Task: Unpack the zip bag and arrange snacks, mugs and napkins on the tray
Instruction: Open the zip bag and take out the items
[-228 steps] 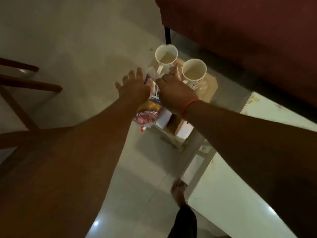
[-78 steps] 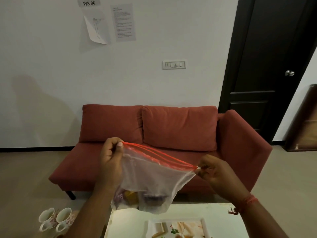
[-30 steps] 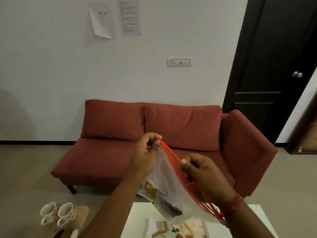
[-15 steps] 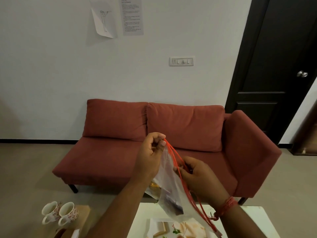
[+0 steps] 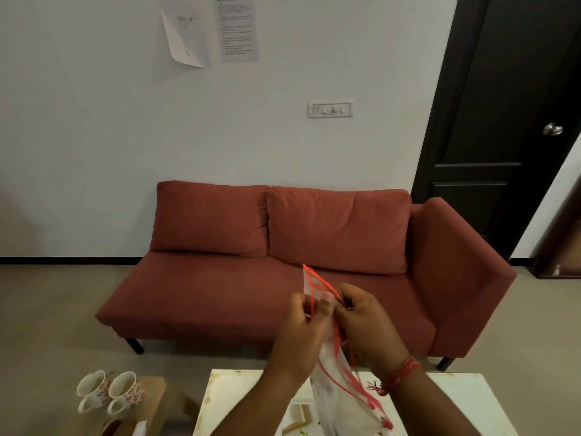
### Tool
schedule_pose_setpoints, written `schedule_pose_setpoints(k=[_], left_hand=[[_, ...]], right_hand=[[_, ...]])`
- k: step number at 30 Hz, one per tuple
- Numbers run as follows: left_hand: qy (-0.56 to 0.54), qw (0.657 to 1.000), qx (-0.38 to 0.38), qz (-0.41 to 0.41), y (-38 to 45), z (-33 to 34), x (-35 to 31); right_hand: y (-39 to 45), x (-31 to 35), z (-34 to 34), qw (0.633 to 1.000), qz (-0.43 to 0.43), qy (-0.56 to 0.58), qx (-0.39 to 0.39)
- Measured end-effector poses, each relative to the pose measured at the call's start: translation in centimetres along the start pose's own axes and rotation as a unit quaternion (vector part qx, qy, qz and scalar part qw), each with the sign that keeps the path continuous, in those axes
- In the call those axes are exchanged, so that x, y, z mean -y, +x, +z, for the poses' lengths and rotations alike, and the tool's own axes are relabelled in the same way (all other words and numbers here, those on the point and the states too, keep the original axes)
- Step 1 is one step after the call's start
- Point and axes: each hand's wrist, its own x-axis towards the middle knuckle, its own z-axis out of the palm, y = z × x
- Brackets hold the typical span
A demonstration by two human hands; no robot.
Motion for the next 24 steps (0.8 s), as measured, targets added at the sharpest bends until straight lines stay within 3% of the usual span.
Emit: schedule_pose_setpoints(k=[2, 4, 11, 15, 20, 24], left_hand=[[-0.032, 0.996, 0.067, -0.052, -0.4, 0.4, 0.1], [-0.056, 0.994, 0.080, -0.056, -0.2, 0.5, 0.0], [0.013, 0.999, 0.047, -0.021, 0.6, 0.1, -0.2], [0.037, 0.999, -0.017, 0.012, 1.8, -0.5, 0.2], [0.103, 0.981, -0.102, 0.127, 3.4, -3.4, 0.6], [0.279, 0.911, -0.072, 0.297, 4.6, -5.8, 1.5]], right_hand=[[-0.2, -0.2, 0.4, 0.999, 0.017, 0.030, 0.005], [-0.4, -0.1, 0.6, 0.998, 0.027, 0.057, -0.006], [-0.2, -0.7, 0.1, 0.993, 0.035, 0.102, -0.051], [0.2, -0.9, -0.9, 0.991, 0.032, 0.072, -0.108], [0.4, -1.6, -3.2, 0.982, 0.049, 0.037, -0.176], [0.1, -1.6, -3.6, 0.978, 0.071, 0.055, -0.187]])
